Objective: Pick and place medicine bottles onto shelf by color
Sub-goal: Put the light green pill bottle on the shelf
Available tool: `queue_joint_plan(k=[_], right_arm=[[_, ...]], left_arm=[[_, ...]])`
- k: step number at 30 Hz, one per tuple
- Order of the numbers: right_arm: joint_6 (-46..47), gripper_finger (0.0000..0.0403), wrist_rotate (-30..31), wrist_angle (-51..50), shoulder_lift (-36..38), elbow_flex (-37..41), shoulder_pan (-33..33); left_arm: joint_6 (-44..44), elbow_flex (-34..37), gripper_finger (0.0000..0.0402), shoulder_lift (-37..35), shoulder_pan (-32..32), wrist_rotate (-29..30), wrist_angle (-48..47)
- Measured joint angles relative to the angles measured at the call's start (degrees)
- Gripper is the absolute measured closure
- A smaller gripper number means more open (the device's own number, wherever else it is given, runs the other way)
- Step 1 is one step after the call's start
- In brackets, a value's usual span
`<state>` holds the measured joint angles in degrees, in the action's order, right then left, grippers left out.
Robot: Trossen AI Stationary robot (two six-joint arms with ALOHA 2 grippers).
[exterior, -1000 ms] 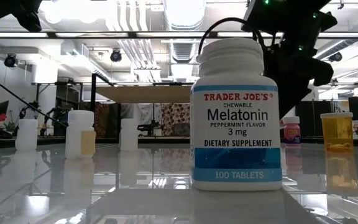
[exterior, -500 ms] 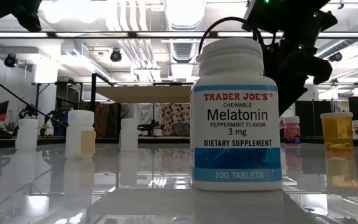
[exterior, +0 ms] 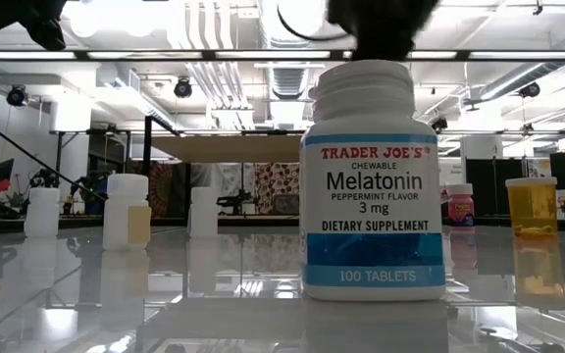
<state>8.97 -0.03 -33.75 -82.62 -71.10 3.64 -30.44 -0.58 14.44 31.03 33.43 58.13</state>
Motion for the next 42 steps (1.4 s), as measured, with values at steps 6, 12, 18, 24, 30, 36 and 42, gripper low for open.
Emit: queue_joint_plan(k=[6,12,18,24,30,36,42], right_arm=[[-3.21,0.0292,0.06,-10.11,-7.78,-15.69,-3.17],[-8.31,0.0292,3.02,-20.89,-15.88,-32.89,-8.03],[-10.53,0.0292,5.42,-28.49,-24.08,-47.44,-14.46],[-11.13,0.0292,6.09,-31.82,-29.73,-56.81,-19.92],[-14.24,0.0292,4.29,-37.23,-34.60,-62.42,-22.82],[-15.85,0.0291,2.72,-38.64,-36.33,-62.90,-23.19],[-16.89,0.0288,2.88,-37.71,-36.42,-62.86,-23.17]], left_arm=[[0.02,0.00,0.0343,0.00,0.00,0.00,-0.01],[0.02,0.00,0.0343,0.00,0.00,0.00,-0.04],[0.05,0.00,0.0343,0.02,0.00,0.00,-0.03],[0.13,-0.02,0.0343,0.04,0.02,-0.01,-0.04],[0.24,-0.02,0.0343,0.04,0.02,-0.02,-0.07],[0.24,-0.02,0.0343,0.04,0.02,-0.02,-0.07],[0.24,-0.02,0.0343,0.04,0.02,-0.02,-0.04]])
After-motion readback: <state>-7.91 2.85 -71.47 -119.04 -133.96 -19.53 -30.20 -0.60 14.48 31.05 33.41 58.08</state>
